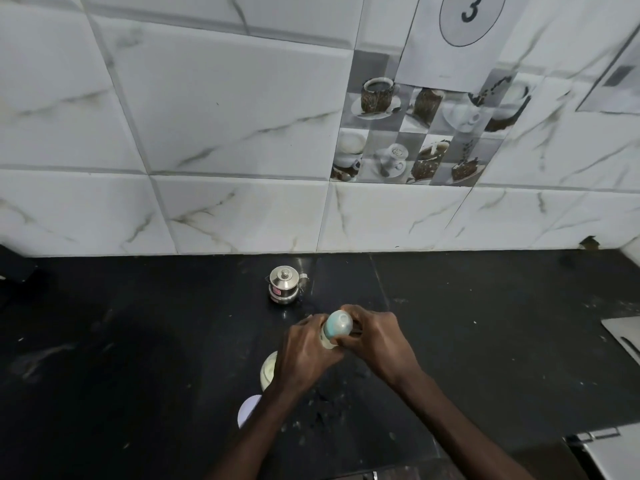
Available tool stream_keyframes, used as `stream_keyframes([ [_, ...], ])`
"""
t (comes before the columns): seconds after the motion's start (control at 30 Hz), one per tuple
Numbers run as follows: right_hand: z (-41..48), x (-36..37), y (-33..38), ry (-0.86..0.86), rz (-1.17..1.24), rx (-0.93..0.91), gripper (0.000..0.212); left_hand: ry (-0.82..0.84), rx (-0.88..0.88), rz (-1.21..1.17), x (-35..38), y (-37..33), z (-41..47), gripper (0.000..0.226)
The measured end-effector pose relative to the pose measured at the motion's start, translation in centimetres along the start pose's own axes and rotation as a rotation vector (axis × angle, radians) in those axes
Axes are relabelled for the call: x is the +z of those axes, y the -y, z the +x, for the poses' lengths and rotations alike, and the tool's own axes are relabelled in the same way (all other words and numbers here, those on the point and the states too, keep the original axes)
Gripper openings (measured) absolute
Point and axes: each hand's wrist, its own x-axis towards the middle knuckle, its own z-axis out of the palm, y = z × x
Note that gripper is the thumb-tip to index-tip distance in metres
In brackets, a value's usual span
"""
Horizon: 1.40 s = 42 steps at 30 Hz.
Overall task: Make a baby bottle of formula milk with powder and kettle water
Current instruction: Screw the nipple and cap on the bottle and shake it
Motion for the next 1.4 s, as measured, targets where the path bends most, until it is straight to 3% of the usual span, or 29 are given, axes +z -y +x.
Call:
stream_keyframes([
  [0.07,-0.5,0.2,-0.2,0.04,-0.013,0.003,0.049,0.04,-0.023,0.036,0.0,0.3,-0.4,0.055],
  [0.17,-1.2,-0.7,-0.8,0.261,0.146,0.057,0.093,0.104,-0.071,0.057,-0.1,0.7,-0.8,0.057],
  [0.3,-2.4,-1.0,-0.7,0.395,0.247,-0.046,0.106,0.21,-0.085,0.012,-0.9,0.7,-0.2,0.048],
  [0.43,-2.9,-0.3,-0.7,0.353,0.281,0.018,0.122,0.315,-0.11,-0.049,-1.8,-0.1,0.1,0.066],
  [0.57,-2.8,-0.1,-0.1,0.184,0.358,0.155,0.118,0.33,-0.115,-0.149,-2.0,-1.2,0.5,0.074],
  [0.73,-2.6,-1.4,0.6,0.032,0.425,0.132,0.109,0.486,-0.089,-0.367,-4.0,-0.7,1.5,0.091],
  [0.8,-2.2,-2.9,0.7,-0.113,0.49,0.124,0.112,0.37,-0.15,-0.553,-4.7,0.3,2.0,0.082],
  [0.87,-1.9,-4.0,0.5,-0.305,0.543,0.118,0.114,0.132,-0.231,-0.686,-5.3,1.1,2.4,0.074],
  [0.97,-1.8,-4.3,1.1,-0.244,0.476,0.093,0.112,-0.084,-0.301,-0.799,-5.6,1.6,2.5,0.07],
  [1.1,-1.7,-4.9,0.8,-0.436,0.525,0.16,0.113,-0.13,-0.308,-0.778,-5.4,1.8,2.1,0.069],
  [1.2,-1.7,-4.1,1.4,-0.279,0.463,0.128,0.11,-0.138,-0.336,-0.733,-4.5,2.7,1.5,0.064],
  [1.3,-1.7,-3.6,1.5,-0.337,0.441,0.146,0.108,-0.137,-0.333,-0.595,-3.6,3.4,1.5,0.053],
  [1.4,-1.3,-3.4,1.9,-0.255,0.378,0.121,0.104,-0.197,-0.355,-0.615,-3.7,3.1,1.6,0.045],
])
